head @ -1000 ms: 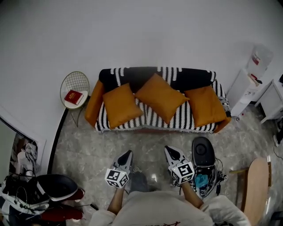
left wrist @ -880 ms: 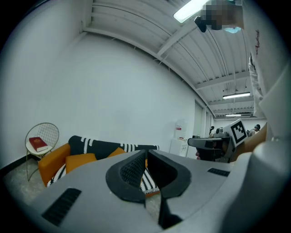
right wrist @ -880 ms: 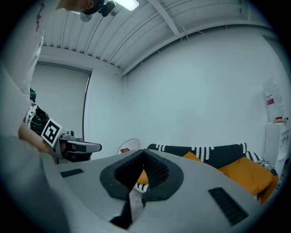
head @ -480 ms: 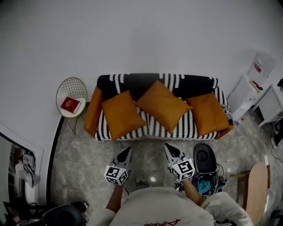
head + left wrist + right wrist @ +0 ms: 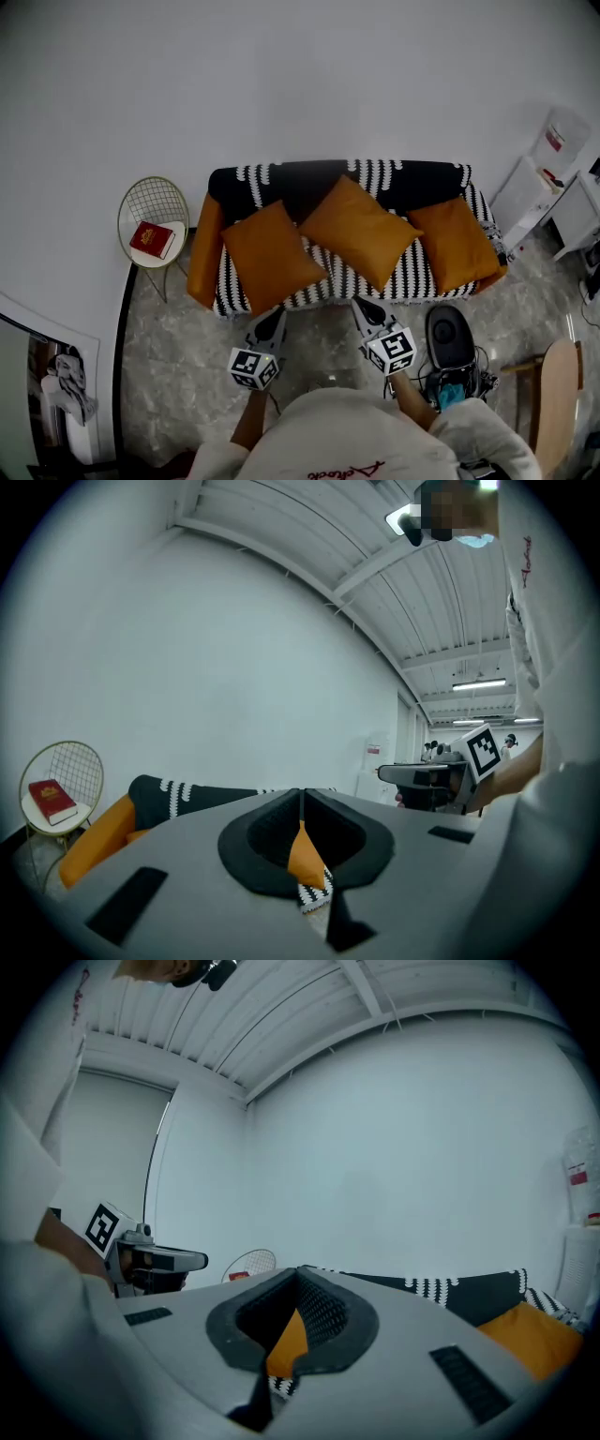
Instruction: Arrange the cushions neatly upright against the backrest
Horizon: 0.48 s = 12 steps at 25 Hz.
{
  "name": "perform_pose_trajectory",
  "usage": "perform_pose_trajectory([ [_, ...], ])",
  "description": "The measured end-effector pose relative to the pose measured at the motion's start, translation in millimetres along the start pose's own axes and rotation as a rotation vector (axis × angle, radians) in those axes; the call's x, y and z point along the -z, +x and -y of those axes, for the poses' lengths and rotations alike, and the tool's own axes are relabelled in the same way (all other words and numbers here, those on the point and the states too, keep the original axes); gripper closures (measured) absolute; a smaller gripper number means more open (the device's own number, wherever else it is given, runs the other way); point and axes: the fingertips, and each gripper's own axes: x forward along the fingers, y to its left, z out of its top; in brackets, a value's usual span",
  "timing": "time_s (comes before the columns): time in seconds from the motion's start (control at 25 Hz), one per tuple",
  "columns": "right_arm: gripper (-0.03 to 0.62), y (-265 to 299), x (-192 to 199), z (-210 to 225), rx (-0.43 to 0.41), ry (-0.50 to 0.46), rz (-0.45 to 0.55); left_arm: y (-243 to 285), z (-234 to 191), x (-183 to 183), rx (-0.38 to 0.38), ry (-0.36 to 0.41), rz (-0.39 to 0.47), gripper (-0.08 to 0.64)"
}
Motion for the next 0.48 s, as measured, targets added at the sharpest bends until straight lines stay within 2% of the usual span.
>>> perform_pose_trajectory([
  [0.16, 0.566, 27, 2, -5, 0.017, 0.005, -0.004, 8, -31, 1, 0.013, -0.006, -0.017, 0.52],
  [0.48, 0.566, 37, 14, -12, 0.04, 0.002, -0.046, 10, -50, 16, 0.035, -0.048, -0.033, 0.52],
])
